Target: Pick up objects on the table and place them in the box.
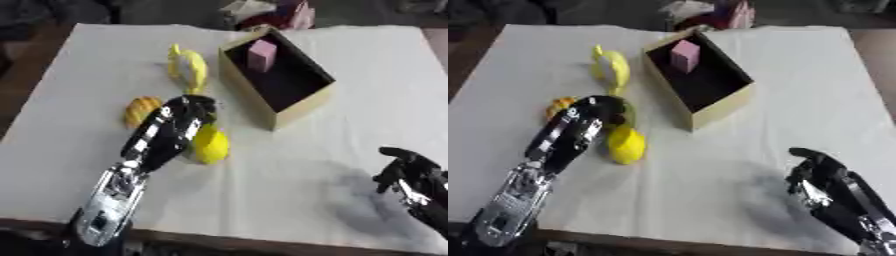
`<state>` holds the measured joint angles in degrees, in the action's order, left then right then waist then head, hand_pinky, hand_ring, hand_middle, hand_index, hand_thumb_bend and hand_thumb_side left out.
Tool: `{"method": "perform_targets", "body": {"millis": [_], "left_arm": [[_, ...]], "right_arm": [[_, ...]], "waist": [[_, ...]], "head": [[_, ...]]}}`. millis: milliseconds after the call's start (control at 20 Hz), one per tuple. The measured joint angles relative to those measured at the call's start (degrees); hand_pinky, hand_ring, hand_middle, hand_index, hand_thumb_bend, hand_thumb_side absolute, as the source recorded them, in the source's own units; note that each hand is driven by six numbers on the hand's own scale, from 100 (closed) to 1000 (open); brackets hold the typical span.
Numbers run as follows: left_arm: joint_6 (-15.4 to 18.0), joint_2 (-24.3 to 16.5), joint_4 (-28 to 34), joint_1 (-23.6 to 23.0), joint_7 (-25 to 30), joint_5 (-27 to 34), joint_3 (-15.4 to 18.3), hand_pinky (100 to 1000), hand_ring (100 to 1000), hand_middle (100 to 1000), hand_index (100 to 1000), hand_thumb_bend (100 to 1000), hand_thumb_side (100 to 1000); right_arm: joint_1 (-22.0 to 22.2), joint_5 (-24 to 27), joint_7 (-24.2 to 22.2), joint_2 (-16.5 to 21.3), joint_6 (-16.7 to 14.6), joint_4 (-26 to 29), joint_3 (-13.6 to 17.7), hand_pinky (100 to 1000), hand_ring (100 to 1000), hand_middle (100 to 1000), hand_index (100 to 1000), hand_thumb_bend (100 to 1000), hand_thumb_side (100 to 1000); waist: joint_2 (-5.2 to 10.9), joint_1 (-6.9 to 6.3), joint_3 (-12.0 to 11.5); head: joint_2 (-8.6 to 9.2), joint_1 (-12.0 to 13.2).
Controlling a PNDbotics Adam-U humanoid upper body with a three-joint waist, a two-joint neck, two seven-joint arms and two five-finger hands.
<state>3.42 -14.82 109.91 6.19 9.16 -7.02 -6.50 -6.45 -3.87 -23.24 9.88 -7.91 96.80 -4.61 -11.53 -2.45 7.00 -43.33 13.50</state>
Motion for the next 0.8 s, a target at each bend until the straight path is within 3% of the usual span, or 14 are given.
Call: {"method": "perform_targets", "body": {"millis": [150,350,600,800], "left_arm": [[0.7,-6.2,2.4,0.5,0.7,-3.1,1.6,751,677,676,818,100,360],[0.9,-15.6,3.4,1.0,3.8,-8.3,3.3,758,694,700,847,100,248],[-2.1,-25.7,1.6,3.1,9.8,-15.5,4.2,769,718,737,877,100,267],[-4.2,-30.0,-4.2,6.5,13.9,-21.1,4.0,769,719,744,885,100,290]], "right_arm": [[0.0,0.0,0.1,0.0,0.0,0.0,0.0,695,467,484,839,100,415],[0.0,0.0,0.2,0.1,0.0,0.0,0.1,695,467,484,839,100,415],[0.1,0.0,0.2,0.5,0.0,0.0,0.3,695,467,484,839,100,415],[0.2,-0.1,0.2,0.5,0.0,0.0,0.3,695,467,484,839,100,415]], "waist": [[0.17,-0.26,0.0],[0.27,-0.64,0.3],[0.40,-1.03,0.7],[0.51,-1.06,1.0]], "head": [[0.00,0.0],[0.00,-0.1],[0.00,-0.2],[0.00,-0.2]]}}
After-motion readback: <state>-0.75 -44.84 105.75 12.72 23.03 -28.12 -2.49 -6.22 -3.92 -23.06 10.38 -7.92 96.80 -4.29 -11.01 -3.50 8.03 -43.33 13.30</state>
